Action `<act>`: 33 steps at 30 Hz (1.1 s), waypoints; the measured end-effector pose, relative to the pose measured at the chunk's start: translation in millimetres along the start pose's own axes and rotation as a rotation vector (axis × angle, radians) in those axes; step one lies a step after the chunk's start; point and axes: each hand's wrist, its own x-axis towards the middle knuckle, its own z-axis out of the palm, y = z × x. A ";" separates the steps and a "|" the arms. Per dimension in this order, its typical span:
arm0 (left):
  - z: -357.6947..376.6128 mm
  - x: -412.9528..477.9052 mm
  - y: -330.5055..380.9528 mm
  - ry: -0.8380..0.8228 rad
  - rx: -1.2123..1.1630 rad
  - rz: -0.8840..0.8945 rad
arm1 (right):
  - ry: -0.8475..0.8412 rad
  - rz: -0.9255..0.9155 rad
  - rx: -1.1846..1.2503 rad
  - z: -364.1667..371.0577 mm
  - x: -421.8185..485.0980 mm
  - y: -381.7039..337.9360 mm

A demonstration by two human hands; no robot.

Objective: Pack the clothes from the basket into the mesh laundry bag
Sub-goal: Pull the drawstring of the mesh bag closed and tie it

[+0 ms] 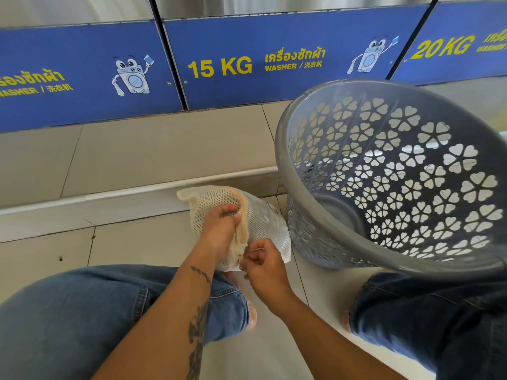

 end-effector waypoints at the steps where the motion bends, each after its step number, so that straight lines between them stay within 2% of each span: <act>1: 1.0 0.3 -0.5 -0.003 -0.001 -0.002 | -0.001 0.037 0.070 0.1 0.6 -1.8; 4: 3.8 2.1 -0.9 -0.009 -0.015 -0.014 | 0.016 0.114 0.181 1.4 4.7 -9.9; 8: 2.0 2.2 -1.5 -0.006 0.013 -0.015 | -0.001 0.150 0.110 -0.1 8.5 -7.9; 11: -1.0 1.3 2.5 0.025 0.030 0.037 | -0.052 0.116 -0.039 -2.1 2.5 -2.3; 15: 6.4 -4.1 18.5 0.025 0.059 0.120 | -0.009 0.021 -0.254 -4.5 -3.6 -18.5; 18: 12.2 -12.6 34.7 0.043 0.172 0.225 | -0.071 0.019 -0.458 -22.0 -18.0 -42.9; 20: 6.5 -17.5 43.7 0.104 0.249 0.303 | -0.102 0.021 -0.643 -38.7 -34.3 -56.8; 22: -12.7 -24.0 48.9 0.247 0.337 0.336 | -0.107 0.018 -0.774 -52.6 -52.0 -71.2; 25: -55.3 -38.0 57.6 0.482 0.399 0.323 | -0.076 -0.023 -0.872 -64.8 -76.0 -93.3; 27: -76.7 -51.2 68.5 0.547 0.371 0.327 | -0.088 -0.041 -0.880 -62.0 -86.8 -106.8; 30: -96.7 -74.3 76.9 0.491 0.435 0.399 | -0.145 -0.088 -0.880 -41.9 -87.8 -123.7; 33: -114.2 -95.8 71.6 0.396 0.484 0.383 | -0.181 -0.166 -0.906 -8.8 -83.4 -136.9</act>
